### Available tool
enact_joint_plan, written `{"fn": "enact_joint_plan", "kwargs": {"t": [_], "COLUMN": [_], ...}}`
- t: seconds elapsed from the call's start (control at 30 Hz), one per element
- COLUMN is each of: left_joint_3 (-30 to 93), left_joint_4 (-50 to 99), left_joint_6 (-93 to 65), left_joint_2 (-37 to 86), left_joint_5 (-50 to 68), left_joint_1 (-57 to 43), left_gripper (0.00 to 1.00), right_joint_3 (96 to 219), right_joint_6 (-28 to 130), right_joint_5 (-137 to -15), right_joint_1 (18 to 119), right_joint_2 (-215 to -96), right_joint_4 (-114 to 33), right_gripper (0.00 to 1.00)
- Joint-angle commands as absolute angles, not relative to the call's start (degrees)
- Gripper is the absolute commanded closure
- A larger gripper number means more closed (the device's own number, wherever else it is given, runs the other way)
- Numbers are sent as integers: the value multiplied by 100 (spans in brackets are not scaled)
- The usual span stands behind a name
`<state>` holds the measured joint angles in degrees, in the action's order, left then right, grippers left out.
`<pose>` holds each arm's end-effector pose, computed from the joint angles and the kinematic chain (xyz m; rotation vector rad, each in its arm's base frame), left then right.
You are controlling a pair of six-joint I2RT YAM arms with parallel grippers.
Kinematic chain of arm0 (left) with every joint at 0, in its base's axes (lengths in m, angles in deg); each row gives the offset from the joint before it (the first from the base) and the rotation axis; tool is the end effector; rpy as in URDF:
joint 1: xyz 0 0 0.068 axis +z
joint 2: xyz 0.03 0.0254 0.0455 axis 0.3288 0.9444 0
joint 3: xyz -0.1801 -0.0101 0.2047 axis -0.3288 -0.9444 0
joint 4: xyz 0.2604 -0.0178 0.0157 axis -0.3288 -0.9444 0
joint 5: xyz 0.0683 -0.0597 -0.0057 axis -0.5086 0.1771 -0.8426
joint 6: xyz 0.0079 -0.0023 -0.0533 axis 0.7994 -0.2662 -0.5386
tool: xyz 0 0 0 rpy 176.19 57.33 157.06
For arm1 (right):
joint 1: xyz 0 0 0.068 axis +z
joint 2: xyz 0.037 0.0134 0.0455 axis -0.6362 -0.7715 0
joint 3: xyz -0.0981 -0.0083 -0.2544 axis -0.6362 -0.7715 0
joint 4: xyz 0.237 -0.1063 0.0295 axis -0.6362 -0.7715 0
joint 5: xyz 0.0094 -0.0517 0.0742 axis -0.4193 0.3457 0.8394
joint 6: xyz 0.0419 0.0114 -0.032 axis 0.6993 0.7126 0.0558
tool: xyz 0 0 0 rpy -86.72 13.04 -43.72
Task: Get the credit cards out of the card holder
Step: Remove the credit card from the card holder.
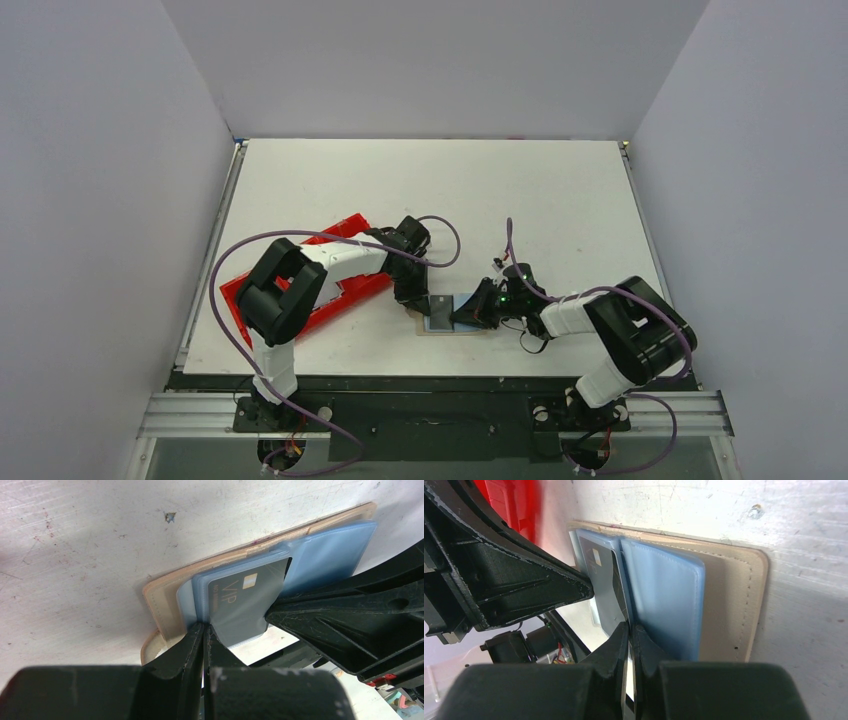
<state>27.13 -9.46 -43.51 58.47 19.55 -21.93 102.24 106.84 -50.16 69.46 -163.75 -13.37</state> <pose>0.2645 -0.2463 0.1420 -0.0648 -3.0663 0.6786 0.1970 0.1364 0.1021 0.3962 2.6134 1.3963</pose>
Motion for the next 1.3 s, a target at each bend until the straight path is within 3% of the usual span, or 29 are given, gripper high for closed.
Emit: {"fn": "enact_joint_plan", "kwargs": {"t": [0.0,0.2,0.77,0.97,1.27], "left_joint_3": [2345,2320,2415,2432,2452], "left_joint_4": [-1001,-1060,-1132,-1097,-1072], "left_joint_6": [-4165,-4069,-4008,-4006,-3965], "left_joint_2": [6377,6333,6368,6388,6440], "left_joint_5": [1089,1047,991,1022,1090], "left_joint_1": [-2246,-2132,-2103,-2107,-2119], "left_gripper": [100,100,100,100,100], "right_joint_3": [10347,10510,10364,10295,10251], "right_joint_6": [10543,10068,9881,10219,10452], "right_joint_5": [-5232,-5750,-5811,-5511,-5432], "right_joint_1": [7053,7038,6874,6829,6800], "right_joint_2": [-16220,-15650,-15448,-15739,-16219], "right_joint_4": [-1418,-2458,-2650,-1853,-1362], "right_gripper": [100,100,100,84,81]}}
